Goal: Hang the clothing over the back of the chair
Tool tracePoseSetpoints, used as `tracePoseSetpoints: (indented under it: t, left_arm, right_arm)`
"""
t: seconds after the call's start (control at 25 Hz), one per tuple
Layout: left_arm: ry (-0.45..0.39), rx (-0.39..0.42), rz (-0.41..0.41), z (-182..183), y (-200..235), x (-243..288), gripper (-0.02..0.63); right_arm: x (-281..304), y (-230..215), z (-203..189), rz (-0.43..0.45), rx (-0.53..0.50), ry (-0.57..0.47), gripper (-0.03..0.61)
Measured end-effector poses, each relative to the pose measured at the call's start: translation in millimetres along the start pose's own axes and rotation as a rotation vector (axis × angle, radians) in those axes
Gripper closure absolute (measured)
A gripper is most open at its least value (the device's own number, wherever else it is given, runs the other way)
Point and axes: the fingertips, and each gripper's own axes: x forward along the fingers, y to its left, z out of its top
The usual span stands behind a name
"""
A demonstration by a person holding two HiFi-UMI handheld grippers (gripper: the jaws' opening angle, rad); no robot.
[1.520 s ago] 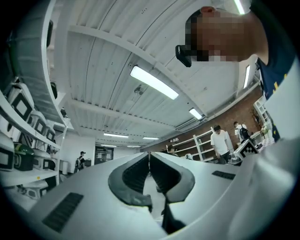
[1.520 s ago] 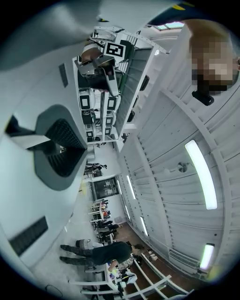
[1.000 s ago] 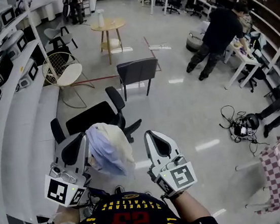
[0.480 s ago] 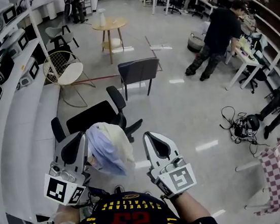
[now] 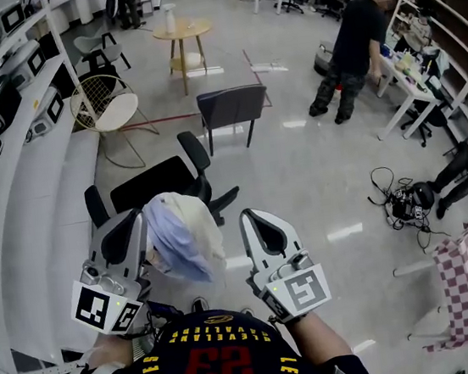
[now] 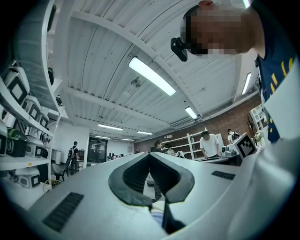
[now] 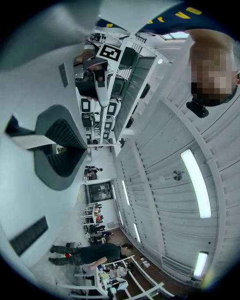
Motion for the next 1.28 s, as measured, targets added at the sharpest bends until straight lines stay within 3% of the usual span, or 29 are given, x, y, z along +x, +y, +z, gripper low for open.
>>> tracePoseSetpoints:
  t: [1.28]
  left_arm:
    - [0.037, 0.019, 0.009, -16, 22, 3, 0.611]
  right_arm:
    - [16, 2, 2, -0.001, -0.031, -0.055, 0.571]
